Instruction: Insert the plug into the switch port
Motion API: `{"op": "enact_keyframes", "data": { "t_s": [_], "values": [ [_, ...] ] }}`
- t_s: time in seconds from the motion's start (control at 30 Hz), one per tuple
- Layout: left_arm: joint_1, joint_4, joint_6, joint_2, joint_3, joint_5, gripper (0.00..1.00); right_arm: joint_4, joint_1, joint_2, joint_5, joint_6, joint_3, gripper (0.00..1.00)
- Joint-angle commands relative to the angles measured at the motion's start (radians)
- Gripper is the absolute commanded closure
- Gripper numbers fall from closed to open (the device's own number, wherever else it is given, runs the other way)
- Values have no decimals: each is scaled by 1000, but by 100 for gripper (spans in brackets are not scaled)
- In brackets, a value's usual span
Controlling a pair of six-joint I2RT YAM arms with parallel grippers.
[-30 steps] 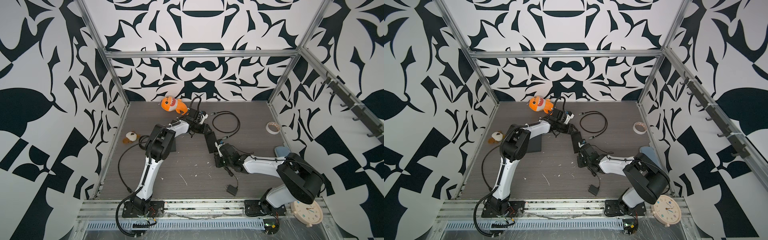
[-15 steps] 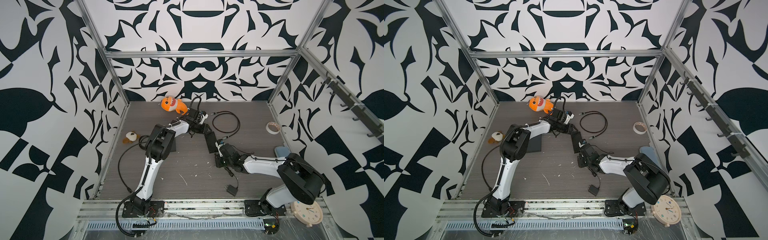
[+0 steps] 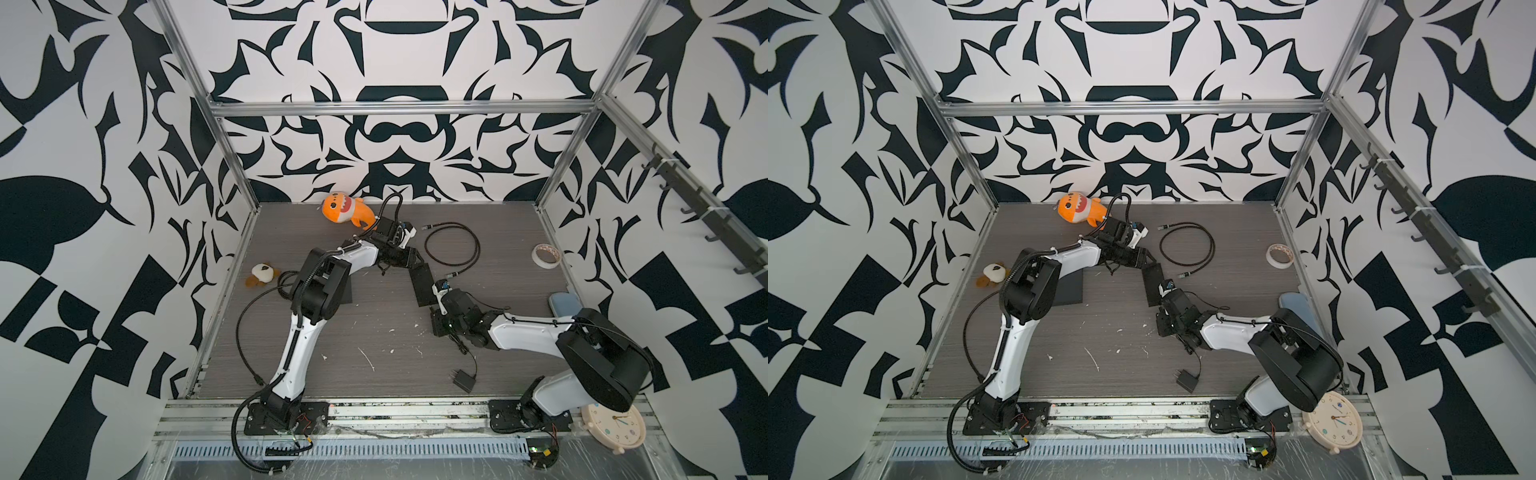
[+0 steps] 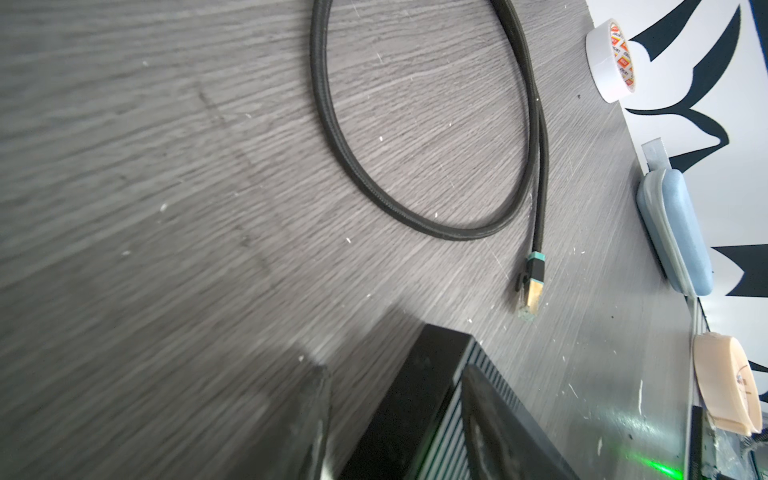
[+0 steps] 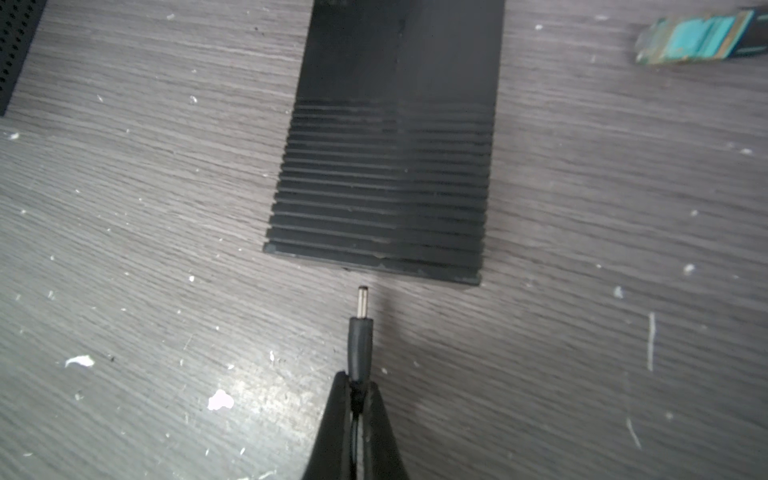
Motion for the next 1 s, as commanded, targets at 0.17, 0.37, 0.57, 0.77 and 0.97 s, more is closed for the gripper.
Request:
{"op": "enact_keyframes", "data": {
  "t_s": [0.17,0.37,0.57,0.77,0.97],
  "values": [
    [4,-27,2,24,-16,-12,46,88,1,12,-14,-1,-27,97],
    [4,-24,1,24,-17,-9,46,103,1,17,-12,-3,-40,97],
    [4,-24,-2,23,-17,-3,46,96,1,32,-7,-2,-28,97],
    [4,-21,-2,17,-32,3,46,43,1,36,11,13,3,97],
    [4,-21,-1,8,-41,16,47,9,-5,36,20,31,23,97]
  ]
}}
